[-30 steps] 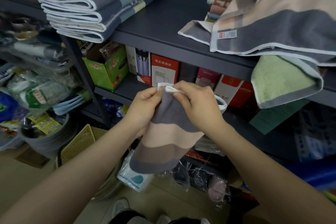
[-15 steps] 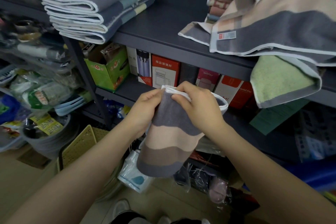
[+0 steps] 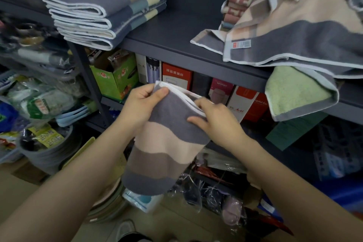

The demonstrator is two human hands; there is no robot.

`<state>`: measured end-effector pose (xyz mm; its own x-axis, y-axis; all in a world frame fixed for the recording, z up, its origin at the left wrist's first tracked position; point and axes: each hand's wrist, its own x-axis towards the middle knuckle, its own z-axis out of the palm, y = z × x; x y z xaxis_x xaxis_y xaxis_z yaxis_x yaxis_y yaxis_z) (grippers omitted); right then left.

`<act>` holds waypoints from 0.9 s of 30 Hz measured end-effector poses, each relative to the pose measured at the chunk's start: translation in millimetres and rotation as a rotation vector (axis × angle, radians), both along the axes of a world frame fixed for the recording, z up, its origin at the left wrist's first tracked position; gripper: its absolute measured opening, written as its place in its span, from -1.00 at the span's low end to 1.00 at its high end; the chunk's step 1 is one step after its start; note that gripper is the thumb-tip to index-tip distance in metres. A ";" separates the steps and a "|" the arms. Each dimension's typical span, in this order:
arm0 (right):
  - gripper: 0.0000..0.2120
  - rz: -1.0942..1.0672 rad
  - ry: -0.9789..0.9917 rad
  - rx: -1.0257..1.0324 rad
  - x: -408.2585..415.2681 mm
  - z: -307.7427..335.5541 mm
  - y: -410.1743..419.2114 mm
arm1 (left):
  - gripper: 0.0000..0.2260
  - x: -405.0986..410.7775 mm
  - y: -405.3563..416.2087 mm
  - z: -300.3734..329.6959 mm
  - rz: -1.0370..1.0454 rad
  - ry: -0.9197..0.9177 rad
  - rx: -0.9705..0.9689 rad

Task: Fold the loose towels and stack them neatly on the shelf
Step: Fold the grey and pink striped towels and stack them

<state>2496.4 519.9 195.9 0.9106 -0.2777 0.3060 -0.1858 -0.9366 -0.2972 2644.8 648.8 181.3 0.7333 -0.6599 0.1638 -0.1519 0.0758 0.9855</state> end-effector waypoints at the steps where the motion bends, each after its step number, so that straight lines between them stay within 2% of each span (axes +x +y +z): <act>1: -0.72 0.038 0.034 -0.006 -1.8 -1.7 -2.6 | -0.84 4.8 1.0 0.7 0.037 -0.009 -0.003; 4: -0.77 0.146 0.082 -0.019 -3.9 -1.7 -7.7 | -0.82 15.7 7.1 1.2 0.092 -0.056 -0.036; 8: -0.78 0.189 0.051 -0.108 -3.6 10.5 -13.8 | -0.86 27.2 19.4 1.0 0.088 -0.077 -0.118; 10: -0.75 0.227 -0.061 -0.210 -2.4 18.8 -17.4 | -0.84 34.1 23.8 -0.9 0.127 -0.054 -0.148; 13: -0.75 0.233 -0.286 -0.645 4.7 23.2 -21.0 | -0.78 41.2 25.5 -4.3 0.180 -0.025 -0.162; 14: -0.76 0.222 -0.351 -0.719 6.3 22.6 -21.3 | -0.77 42.6 26.0 -5.0 0.181 -0.013 -0.174; 16: -0.76 0.154 -0.453 -0.711 10.7 22.7 -24.5 | -0.73 44.5 26.6 -5.9 0.189 0.007 -0.188; 18: -0.73 0.069 -0.372 -0.552 18.1 25.0 -26.8 | -0.72 47.0 28.0 -5.2 0.204 0.013 -0.186; 21: -0.67 0.011 -0.116 0.016 33.5 28.4 -22.3 | -0.69 52.9 28.4 4.4 0.224 -0.021 -0.183; 24: -0.74 0.027 -0.218 0.437 55.4 32.6 -17.9 | -0.67 63.9 29.1 18.2 0.223 -0.044 -0.213; 27: -0.65 0.160 -0.352 1.191 80.9 41.6 -18.0 | -0.72 80.6 32.8 33.1 0.190 -0.044 -0.297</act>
